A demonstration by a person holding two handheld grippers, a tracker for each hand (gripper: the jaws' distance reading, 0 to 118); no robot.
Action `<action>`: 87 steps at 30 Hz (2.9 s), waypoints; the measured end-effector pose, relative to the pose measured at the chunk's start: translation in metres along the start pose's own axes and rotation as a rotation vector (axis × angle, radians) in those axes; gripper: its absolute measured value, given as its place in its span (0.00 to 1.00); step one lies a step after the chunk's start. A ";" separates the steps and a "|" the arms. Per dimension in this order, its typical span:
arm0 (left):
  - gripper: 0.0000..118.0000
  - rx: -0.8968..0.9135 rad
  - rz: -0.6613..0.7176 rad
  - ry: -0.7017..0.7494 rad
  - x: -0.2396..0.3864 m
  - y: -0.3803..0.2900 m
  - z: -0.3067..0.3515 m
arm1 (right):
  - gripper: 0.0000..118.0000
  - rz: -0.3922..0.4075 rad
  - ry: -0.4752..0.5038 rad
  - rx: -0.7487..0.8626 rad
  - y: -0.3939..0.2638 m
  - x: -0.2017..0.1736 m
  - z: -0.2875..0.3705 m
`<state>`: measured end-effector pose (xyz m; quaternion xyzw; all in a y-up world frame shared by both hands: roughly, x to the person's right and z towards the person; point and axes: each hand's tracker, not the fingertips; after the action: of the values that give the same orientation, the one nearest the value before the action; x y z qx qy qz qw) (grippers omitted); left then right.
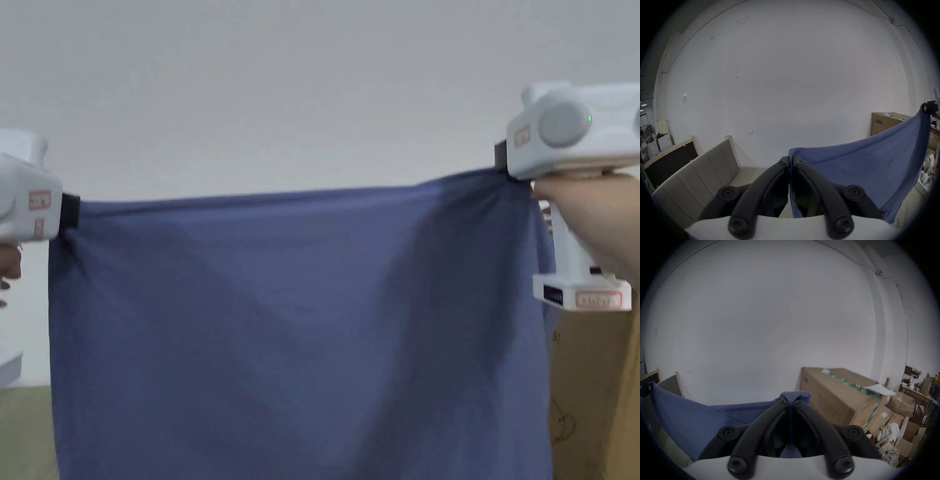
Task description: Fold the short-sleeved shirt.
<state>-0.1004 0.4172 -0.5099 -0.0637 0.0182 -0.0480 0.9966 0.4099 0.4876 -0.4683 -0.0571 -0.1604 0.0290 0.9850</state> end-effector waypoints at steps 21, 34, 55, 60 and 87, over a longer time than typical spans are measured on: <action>0.03 -0.615 0.022 -0.155 0.050 -0.374 0.078 | 0.01 0.044 0.083 -0.792 -0.475 0.046 0.086; 0.03 -0.721 -0.063 -0.355 -0.022 -0.460 0.323 | 0.01 0.110 0.280 -0.953 -0.527 0.159 0.321; 1.00 0.023 0.153 -0.322 0.035 -0.360 0.426 | 0.99 -0.191 0.206 0.076 -0.428 0.071 0.441; 0.00 0.179 0.146 -0.154 0.073 -0.349 0.443 | 0.04 -0.054 0.121 0.246 -0.419 0.024 0.446; 0.91 -1.062 0.046 -0.269 -0.021 -0.477 0.318 | 0.00 -0.012 0.314 -0.150 -0.441 0.027 0.388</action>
<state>-0.1521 -0.0119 -0.1325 -0.5632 -0.0862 -0.0016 0.8218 0.3287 0.0922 -0.0407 -0.1331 -0.0066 0.0021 0.9911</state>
